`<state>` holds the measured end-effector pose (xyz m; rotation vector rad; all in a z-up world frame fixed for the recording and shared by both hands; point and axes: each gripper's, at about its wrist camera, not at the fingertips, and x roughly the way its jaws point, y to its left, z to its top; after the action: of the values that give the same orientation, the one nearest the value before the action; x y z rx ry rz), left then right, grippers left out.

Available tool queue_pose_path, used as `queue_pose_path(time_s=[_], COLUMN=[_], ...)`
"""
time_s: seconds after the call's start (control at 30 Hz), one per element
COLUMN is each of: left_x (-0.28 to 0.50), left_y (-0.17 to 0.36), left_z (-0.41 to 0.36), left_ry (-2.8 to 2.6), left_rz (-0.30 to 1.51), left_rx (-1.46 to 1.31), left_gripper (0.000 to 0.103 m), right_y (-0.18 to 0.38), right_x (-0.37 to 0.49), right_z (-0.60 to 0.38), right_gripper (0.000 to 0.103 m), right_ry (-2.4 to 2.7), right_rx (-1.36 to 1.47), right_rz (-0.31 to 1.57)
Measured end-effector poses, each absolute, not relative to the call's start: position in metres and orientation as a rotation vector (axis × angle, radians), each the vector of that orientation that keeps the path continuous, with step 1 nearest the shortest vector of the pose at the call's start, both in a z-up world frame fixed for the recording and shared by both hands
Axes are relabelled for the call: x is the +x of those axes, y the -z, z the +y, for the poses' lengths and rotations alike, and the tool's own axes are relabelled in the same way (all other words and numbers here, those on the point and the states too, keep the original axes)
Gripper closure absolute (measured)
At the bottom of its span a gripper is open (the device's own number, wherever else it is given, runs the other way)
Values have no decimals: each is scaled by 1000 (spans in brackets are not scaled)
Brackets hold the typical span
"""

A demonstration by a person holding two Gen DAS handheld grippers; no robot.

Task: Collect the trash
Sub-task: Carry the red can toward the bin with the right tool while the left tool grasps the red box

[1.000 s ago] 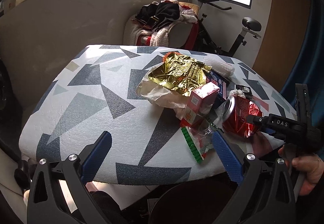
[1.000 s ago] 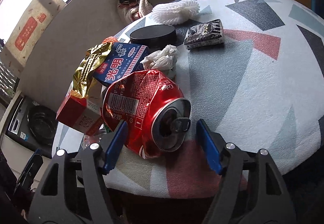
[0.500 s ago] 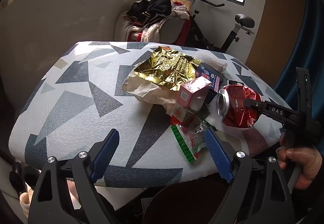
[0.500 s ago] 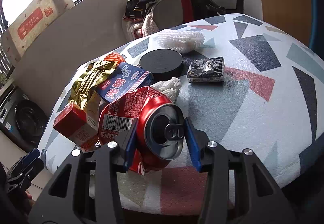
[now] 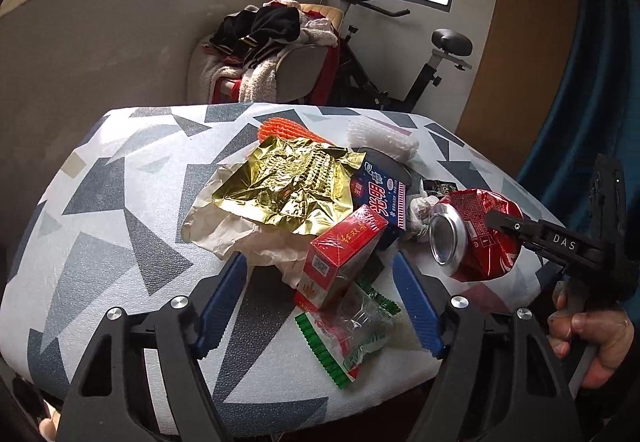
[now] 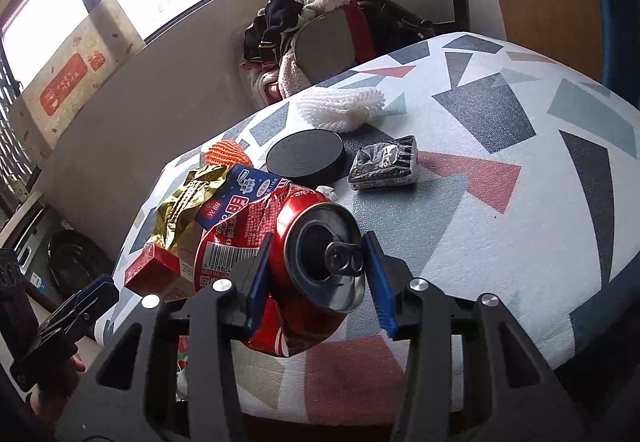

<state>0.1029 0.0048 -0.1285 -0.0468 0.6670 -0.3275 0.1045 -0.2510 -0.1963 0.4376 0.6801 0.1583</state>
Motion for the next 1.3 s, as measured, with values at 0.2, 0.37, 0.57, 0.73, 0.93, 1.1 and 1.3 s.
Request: queue_pose_path(time_s=[0.2,0.37,0.57,0.73,0.93,1.1,1.3], left_x=[132,145,145,128,78,36,-3], left_y=[143,152,119,93,89,111,145], left_z=[-20,-23,-8,2,2,-10,-16], left_ry=[398,435,442,492,594,649,698], left_rz=[684,682,630,625,659,722,796], left_rx=[59,107,61,-1,-38,13,55], left_gripper=[45,81,81,81,81,81,81], right_y=[197,198,192,184,173,170,175], right_x=[105,105,100,87,67,48,26], right_z=[-255,-258,-259,-255,-249,-242,-237], right_gripper=[58,58,58,58,58,58,58], right_ry=[-168,-170,-166,-182,-202,-223,-245], right_rx=[451,458,457,447,427,397,354], right_rz=[676,680,665,649,633,639,656])
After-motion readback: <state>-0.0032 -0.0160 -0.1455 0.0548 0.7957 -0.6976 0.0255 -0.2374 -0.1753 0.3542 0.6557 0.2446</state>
